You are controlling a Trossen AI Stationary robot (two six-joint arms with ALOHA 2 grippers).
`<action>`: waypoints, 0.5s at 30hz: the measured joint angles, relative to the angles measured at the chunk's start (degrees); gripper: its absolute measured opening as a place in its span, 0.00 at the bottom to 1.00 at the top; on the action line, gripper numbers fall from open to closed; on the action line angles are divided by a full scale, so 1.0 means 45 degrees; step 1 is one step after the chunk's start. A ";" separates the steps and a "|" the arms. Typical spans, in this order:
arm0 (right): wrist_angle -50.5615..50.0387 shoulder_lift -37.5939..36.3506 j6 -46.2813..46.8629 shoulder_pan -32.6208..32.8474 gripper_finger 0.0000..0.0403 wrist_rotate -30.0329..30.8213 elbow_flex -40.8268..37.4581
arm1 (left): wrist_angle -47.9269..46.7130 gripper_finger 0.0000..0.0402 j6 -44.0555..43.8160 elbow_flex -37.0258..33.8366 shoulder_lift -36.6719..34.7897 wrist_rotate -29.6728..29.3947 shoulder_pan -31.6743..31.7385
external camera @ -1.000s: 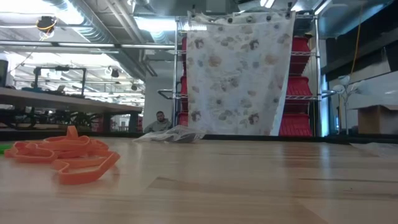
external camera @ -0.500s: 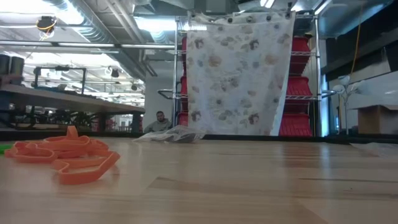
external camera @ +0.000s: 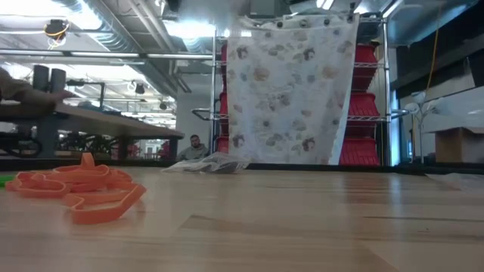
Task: Sort rubber bands
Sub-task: Open the transparent zip bag
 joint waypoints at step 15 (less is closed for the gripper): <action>-0.2079 -0.2301 0.1060 0.0568 0.00 0.4848 0.0000 | -0.0282 0.00 0.8356 0.0000 -0.0551 -0.2575 -0.1791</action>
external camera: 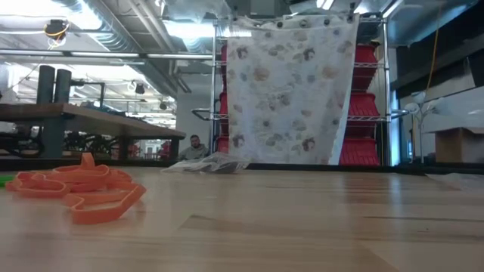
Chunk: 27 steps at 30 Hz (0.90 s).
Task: Sort rubber bands
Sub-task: Open the transparent zip bag
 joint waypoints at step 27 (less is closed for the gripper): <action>-0.1721 0.0661 0.2407 -0.0719 0.39 0.1669 -0.0399 | -0.0042 0.00 -0.5159 0.0000 -0.0005 -0.0645 -0.0040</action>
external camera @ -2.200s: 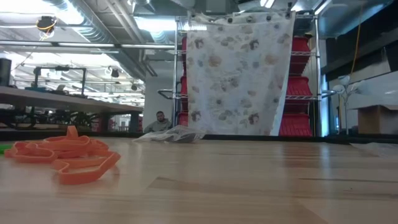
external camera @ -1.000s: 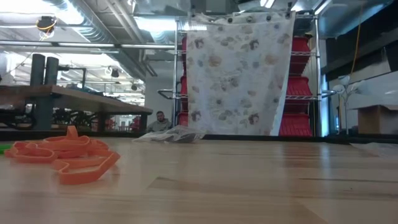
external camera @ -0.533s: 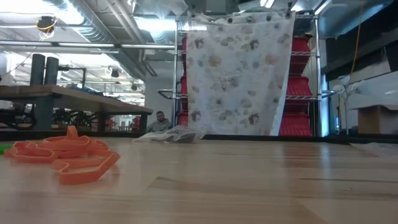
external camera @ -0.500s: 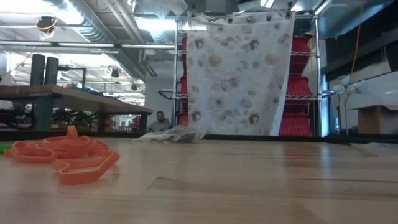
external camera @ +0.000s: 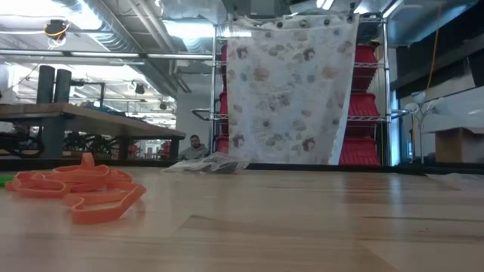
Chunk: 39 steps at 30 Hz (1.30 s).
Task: Sort rubber bands
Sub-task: Open the transparent zip bag
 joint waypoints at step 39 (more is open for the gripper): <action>0.3765 0.0272 0.0958 -0.0321 0.35 0.0971 -0.0388 | -0.0048 0.00 -0.2832 0.0005 0.0053 -0.0012 0.0520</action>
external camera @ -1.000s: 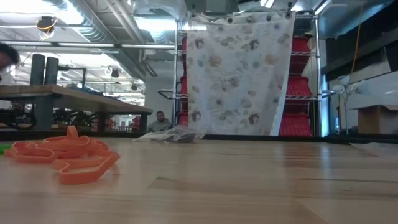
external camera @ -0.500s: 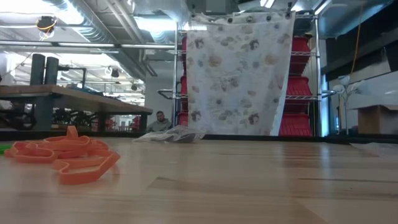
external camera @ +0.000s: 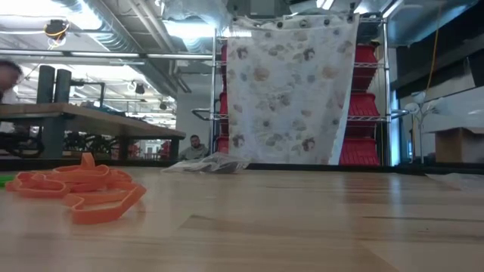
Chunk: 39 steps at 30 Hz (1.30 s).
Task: Sort rubber bands
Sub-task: Open the transparent zip bag
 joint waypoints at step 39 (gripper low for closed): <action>0.0749 0.0680 -0.7218 -0.0295 0.35 0.0786 0.0442 | -0.0261 0.00 -0.0228 0.0000 0.0010 0.0003 0.0073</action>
